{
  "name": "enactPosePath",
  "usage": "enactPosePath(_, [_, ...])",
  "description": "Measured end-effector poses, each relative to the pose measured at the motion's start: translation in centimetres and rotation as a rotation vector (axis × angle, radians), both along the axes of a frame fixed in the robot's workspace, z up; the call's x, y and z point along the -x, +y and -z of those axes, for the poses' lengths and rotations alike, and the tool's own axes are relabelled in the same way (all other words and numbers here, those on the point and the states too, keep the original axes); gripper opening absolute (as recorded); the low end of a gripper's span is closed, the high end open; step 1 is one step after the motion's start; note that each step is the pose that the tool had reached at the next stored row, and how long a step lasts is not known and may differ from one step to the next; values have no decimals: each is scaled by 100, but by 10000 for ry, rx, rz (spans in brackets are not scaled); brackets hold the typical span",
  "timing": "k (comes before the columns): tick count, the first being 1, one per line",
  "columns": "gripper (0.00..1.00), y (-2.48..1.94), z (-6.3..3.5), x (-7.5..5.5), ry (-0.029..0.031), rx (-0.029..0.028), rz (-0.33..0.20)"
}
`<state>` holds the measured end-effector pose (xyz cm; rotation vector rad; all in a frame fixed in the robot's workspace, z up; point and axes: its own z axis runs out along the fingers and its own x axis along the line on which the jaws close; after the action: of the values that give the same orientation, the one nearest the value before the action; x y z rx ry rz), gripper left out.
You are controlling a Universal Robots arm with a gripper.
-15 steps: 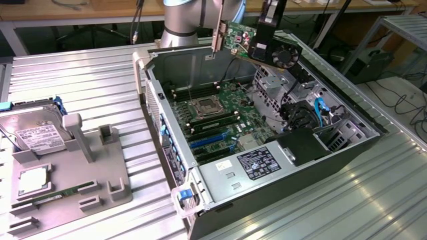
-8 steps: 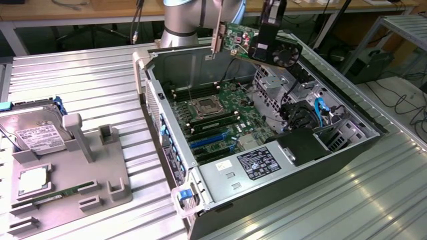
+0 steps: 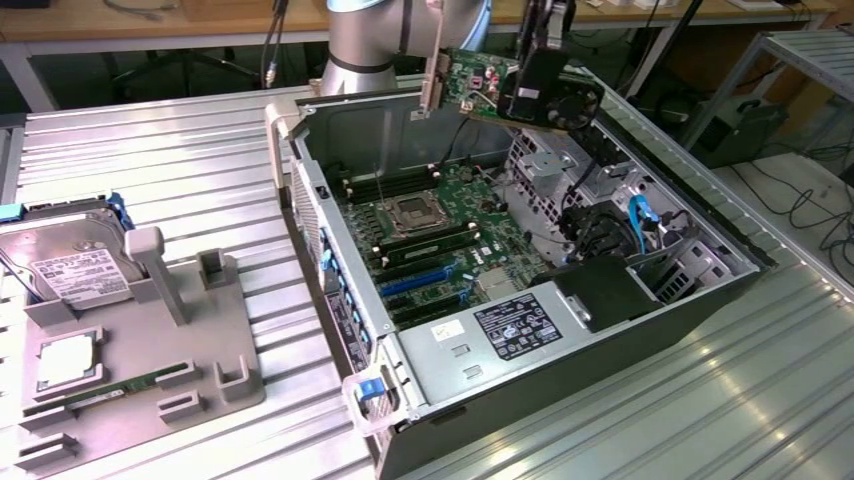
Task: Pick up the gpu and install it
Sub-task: 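Insert the gpu into the slot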
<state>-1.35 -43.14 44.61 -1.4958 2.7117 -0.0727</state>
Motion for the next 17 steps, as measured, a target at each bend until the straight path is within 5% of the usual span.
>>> enactPosePath(17, [28,0,2,1,-4,38,-3508])
